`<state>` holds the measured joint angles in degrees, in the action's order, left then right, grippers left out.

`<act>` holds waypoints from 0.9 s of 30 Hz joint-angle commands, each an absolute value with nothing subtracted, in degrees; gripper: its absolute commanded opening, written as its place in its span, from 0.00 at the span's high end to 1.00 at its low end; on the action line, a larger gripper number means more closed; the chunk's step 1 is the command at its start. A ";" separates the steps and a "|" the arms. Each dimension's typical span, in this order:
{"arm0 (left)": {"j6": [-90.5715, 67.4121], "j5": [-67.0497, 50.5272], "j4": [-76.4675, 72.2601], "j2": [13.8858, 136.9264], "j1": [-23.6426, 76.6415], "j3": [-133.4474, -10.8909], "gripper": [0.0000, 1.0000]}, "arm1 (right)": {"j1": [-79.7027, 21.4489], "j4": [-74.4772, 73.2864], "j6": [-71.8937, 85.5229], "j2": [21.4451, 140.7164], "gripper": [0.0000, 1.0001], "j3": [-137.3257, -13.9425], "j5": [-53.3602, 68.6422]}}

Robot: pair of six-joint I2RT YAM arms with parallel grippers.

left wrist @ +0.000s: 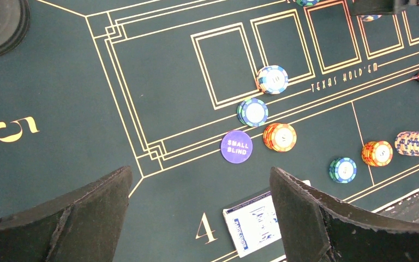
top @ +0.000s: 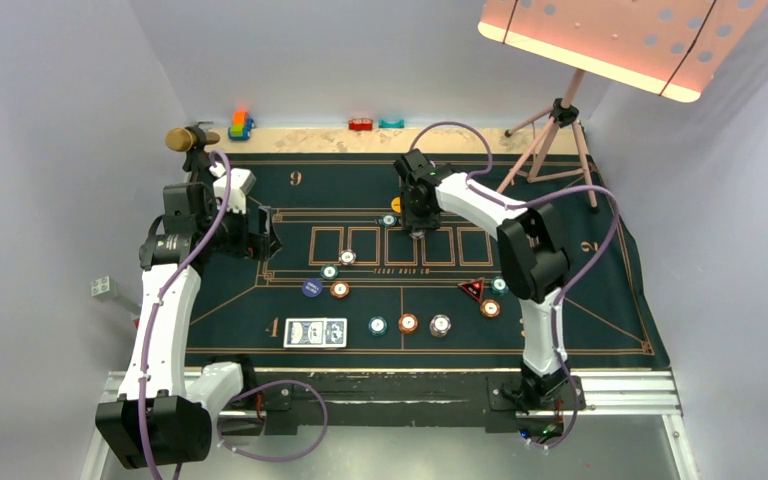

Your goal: Distribute texas hold em gaming equipment

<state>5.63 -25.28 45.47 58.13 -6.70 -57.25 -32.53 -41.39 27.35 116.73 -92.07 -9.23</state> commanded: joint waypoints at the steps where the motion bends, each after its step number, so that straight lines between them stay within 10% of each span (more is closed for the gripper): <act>1: 6.44 -25.84 44.18 57.17 -7.11 -57.04 0.00 | -33.04 -40.04 26.38 119.08 0.85 -96.58 -8.52; 18: 6.40 -25.49 44.01 57.39 -7.11 -57.10 0.00 | -33.93 -36.91 28.65 125.98 0.80 -100.29 -5.40; 27: 6.44 -25.49 44.01 57.43 -7.09 -57.05 0.00 | -33.93 -38.63 28.76 125.50 0.47 -100.03 -6.07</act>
<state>5.65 -25.28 45.45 58.15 -6.68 -57.25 -33.43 -38.52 27.90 125.38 -98.37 -6.46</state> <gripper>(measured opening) 0.995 0.488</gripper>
